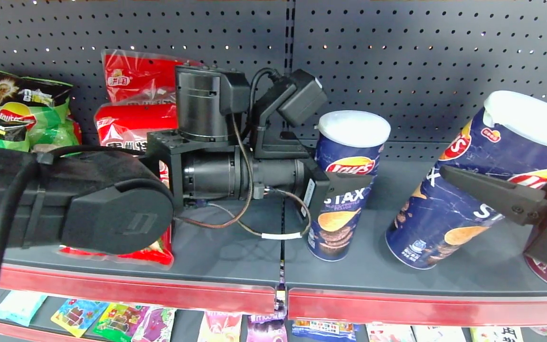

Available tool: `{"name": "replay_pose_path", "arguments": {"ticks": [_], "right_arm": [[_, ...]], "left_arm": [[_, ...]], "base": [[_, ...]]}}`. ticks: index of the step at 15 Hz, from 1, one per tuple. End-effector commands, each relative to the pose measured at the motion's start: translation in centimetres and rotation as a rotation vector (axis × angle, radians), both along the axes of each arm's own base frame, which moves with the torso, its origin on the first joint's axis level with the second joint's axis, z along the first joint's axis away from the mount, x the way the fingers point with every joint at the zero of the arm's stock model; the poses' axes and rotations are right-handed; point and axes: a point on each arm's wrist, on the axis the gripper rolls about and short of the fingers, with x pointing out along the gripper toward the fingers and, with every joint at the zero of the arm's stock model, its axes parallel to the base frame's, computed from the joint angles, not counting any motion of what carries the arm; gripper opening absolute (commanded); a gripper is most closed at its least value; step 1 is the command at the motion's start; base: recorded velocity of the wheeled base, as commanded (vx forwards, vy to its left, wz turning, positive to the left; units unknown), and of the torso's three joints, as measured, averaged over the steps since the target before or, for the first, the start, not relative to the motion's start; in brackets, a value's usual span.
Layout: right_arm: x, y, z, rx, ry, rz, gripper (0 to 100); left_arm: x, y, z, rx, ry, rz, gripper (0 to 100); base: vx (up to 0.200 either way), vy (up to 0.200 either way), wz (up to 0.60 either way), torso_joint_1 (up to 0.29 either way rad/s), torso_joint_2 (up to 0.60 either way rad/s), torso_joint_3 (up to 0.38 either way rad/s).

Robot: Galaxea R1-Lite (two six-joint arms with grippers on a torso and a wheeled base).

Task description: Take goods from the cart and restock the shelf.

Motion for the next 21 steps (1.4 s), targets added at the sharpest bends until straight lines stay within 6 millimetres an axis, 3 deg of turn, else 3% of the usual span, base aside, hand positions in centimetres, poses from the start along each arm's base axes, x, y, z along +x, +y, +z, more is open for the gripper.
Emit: {"name": "replay_pose_path", "arguments": {"ticks": [1, 6, 21], "right_arm": [[0.0, 0.0, -0.1, -0.002, 0.002, 0.000, 0], [0.0, 0.0, -0.1, -0.002, 0.002, 0.003, 0], [0.0, 0.0, 0.0, -0.001, 0.001, 0.000, 0]], "left_arm": [[-1.0, 0.4, 0.5, -0.007, -0.007, -0.004, 0], [-1.8, 1.2, 0.0, 0.011, 0.011, -0.004, 0], [-2.4, 1.0, -0.8, 0.025, 0.021, -0.003, 0]], "base": [[0.000, 0.000, 0.00, 0.000, 0.00, 0.000], [0.000, 0.000, 0.00, 0.000, 0.00, 0.000], [0.000, 0.000, 0.00, 0.000, 0.00, 0.000]]}}
